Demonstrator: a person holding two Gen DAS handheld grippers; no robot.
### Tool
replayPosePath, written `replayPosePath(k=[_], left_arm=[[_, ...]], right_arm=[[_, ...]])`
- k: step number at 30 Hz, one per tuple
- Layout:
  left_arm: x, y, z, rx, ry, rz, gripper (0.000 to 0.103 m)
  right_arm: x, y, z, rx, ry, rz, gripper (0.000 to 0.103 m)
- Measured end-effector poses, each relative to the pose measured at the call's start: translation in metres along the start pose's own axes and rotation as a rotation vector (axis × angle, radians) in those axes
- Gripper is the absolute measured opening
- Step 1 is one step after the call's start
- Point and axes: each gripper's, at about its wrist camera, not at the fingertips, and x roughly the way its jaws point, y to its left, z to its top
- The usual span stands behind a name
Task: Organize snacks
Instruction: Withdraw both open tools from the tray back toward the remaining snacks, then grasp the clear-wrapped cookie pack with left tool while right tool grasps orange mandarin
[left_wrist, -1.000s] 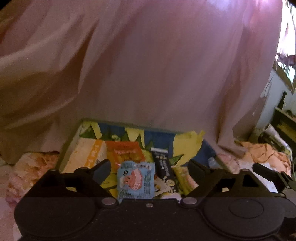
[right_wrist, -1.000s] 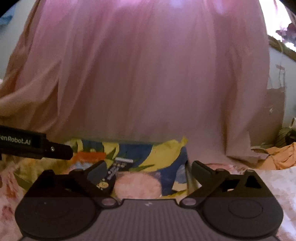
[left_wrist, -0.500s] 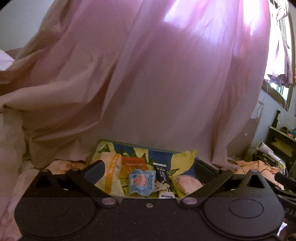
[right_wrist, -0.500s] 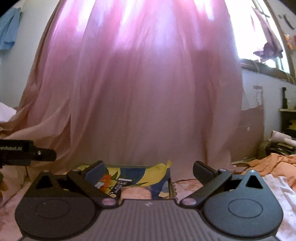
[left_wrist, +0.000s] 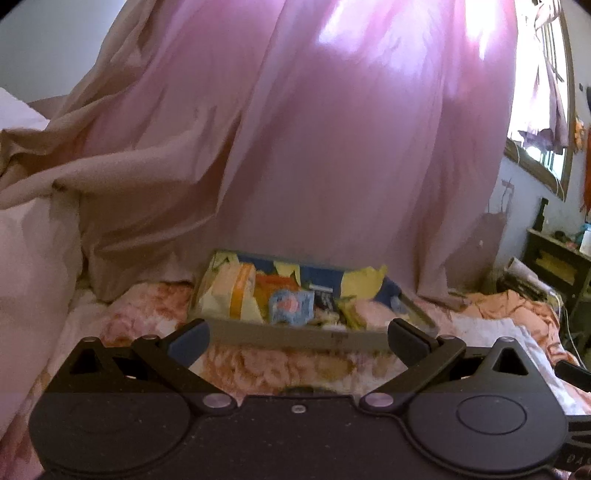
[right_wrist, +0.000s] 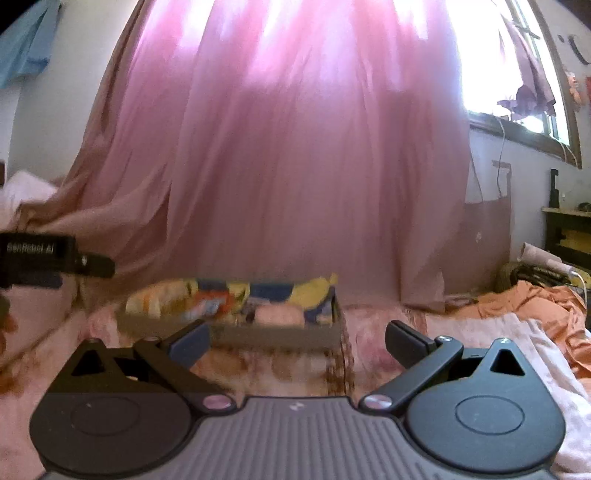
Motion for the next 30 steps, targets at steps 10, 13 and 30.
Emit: replayPosePath(k=[10, 13, 30], left_arm=[[-0.018, 0.012, -0.040, 0.002, 0.094, 0.004, 0.102], [-0.020, 0.013, -0.049, 0.011, 0.125, 0.008, 0.102], [0.014, 0.015, -0.098, 0.092, 0.328, -0.048, 0.102]], right_arm=[[-0.027, 0.009, -0.022, 0.014, 0.096, 0.018, 0.103], [-0.029, 0.010, -0.032, 0.024, 0.137, 0.023, 0.103], [-0.007, 0.023, -0.071, 0.021, 0.332, 0.048, 0.103]])
